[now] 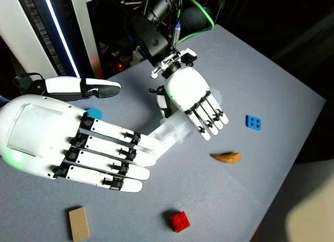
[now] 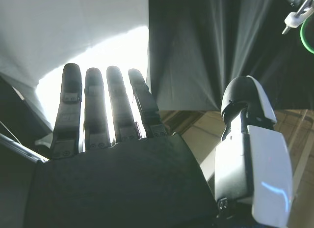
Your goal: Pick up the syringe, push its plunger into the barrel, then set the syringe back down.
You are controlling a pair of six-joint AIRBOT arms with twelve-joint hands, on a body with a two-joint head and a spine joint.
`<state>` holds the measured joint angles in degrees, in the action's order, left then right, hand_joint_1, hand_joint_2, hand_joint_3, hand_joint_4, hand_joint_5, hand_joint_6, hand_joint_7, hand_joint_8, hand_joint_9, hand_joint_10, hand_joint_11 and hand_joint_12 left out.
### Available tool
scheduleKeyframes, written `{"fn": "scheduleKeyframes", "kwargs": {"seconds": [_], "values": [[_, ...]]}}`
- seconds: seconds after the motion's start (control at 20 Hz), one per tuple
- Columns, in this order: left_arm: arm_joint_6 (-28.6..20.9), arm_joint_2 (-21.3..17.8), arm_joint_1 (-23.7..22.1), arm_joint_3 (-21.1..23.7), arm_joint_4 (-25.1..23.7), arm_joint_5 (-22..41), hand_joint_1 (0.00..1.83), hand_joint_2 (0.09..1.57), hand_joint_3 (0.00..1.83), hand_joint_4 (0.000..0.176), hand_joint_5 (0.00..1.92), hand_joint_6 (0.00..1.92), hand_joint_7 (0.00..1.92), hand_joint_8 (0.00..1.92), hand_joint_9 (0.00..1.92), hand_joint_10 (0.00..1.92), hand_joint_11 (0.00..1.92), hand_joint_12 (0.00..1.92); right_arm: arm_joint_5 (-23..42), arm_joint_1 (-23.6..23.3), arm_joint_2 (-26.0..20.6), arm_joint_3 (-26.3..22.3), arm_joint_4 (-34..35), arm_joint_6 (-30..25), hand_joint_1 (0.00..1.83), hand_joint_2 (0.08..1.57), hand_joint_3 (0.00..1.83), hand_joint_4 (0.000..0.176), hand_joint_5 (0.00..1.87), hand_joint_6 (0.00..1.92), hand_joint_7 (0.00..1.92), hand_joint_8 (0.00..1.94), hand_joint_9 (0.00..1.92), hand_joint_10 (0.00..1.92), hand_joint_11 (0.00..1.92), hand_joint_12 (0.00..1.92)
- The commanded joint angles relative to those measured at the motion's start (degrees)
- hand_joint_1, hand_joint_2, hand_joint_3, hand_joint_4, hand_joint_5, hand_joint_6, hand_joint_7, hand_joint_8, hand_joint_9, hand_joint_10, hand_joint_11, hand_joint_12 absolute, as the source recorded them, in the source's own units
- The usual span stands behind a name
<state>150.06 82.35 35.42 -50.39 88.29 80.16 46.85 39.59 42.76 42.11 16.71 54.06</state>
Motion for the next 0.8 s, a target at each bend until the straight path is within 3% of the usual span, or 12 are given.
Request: {"fn": "scheduleKeyframes", "kwargs": {"seconds": [0.0,0.75], "values": [[0.3,0.1,0.0,-0.4,-5.3,2.8,0.53,1.06,0.01,0.000,0.00,0.00,0.00,0.00,0.00,0.00,0.00,0.00,7.4,-0.3,-0.2,-0.2,-0.9,-0.5,0.00,1.07,0.00,0.000,0.04,0.00,0.06,0.00,0.06,0.00,0.00,0.36],[0.2,0.2,0.9,-0.3,-5.3,2.1,0.52,1.07,0.00,0.000,0.00,0.00,0.00,0.00,0.00,0.00,0.00,0.00,8.7,0.2,-0.2,-0.2,-0.9,-0.9,0.00,1.07,0.00,0.000,0.01,0.00,0.04,0.00,0.06,0.00,0.00,0.38]]}}
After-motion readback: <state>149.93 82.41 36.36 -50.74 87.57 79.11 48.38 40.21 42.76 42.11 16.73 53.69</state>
